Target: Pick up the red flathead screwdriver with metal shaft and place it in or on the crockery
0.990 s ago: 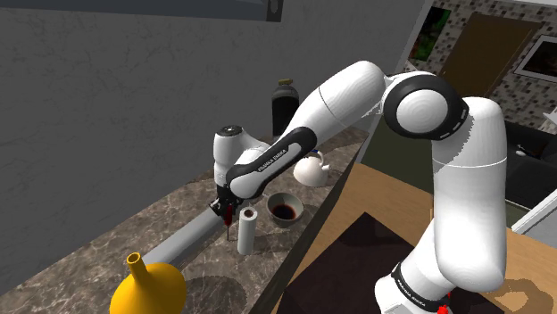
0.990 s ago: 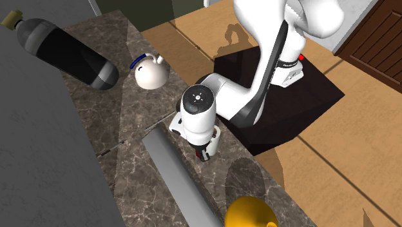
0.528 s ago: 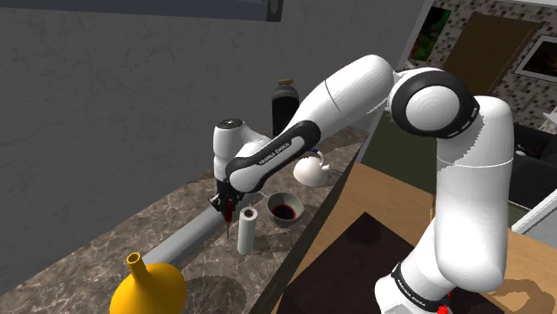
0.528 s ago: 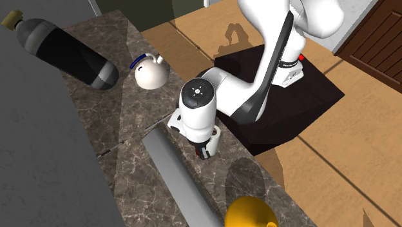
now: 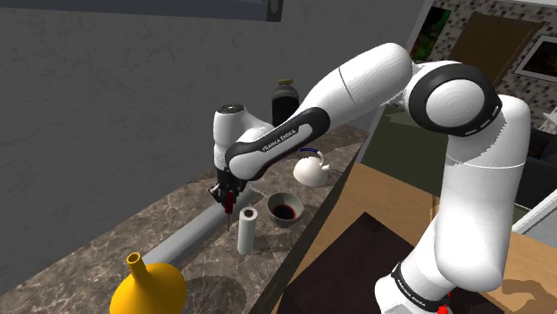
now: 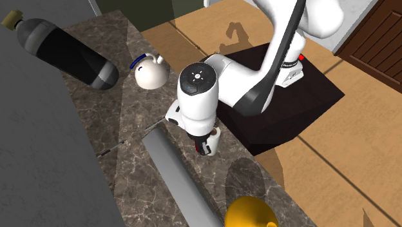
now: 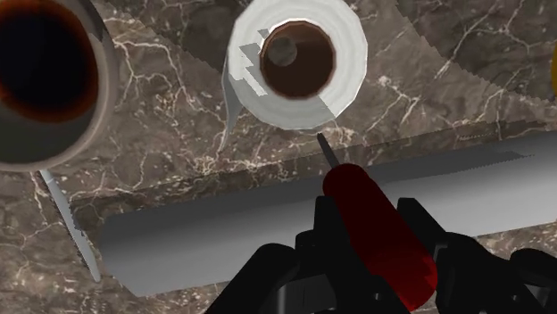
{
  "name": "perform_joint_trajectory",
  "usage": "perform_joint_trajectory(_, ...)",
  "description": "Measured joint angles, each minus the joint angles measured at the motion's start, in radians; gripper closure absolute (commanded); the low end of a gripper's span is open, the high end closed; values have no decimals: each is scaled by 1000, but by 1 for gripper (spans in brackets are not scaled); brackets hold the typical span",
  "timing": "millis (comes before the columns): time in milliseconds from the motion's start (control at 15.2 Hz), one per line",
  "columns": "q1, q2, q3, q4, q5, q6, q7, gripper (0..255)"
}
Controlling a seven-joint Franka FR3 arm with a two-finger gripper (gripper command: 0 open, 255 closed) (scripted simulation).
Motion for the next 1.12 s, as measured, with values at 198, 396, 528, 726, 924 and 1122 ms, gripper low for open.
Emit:
perform_joint_trajectory(198,-3,-25,6,9,11,-33,-6,255)
perform_joint_trajectory(396,-6,-48,11,20,21,-66,-13,255)
perform_joint_trajectory(528,-8,-63,14,29,28,-89,-17,255)
perform_joint_trajectory(726,-13,-89,17,35,39,-121,-26,255)
perform_joint_trajectory(924,-14,-107,21,53,46,-155,-30,255)
perform_joint_trajectory(1122,-17,-128,24,70,56,-192,-37,255)
